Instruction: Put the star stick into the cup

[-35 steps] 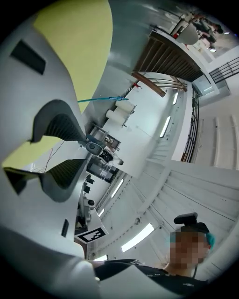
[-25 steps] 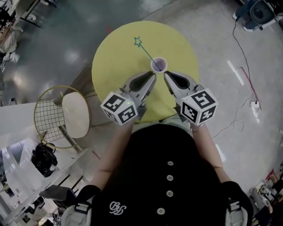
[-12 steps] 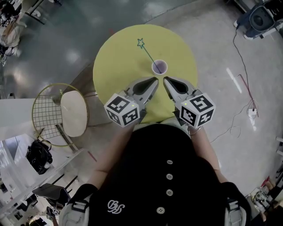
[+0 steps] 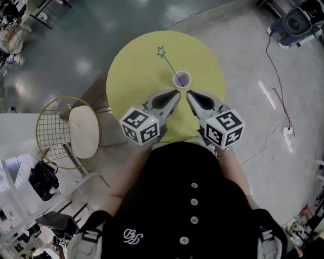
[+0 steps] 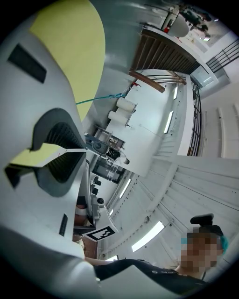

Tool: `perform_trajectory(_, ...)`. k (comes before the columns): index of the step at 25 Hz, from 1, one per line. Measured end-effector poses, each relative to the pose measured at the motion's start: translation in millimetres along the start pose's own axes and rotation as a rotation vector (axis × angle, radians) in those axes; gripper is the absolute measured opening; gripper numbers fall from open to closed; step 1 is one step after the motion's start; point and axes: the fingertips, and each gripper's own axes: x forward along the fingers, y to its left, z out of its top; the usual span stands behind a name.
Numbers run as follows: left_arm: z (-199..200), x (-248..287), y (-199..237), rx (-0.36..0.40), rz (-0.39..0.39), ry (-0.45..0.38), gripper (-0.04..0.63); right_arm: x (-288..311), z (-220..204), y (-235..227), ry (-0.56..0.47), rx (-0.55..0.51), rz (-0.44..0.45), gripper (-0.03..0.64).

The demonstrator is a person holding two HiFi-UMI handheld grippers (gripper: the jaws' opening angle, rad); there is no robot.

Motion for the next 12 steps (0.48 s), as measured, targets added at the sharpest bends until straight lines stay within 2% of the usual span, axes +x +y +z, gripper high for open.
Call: perform_trajectory(12,-4.6,1.1,-0.8,-0.026,-0.024,0.007,0.029,3.2,-1.8,1.1,0.012,0.002,0.002,0.002)
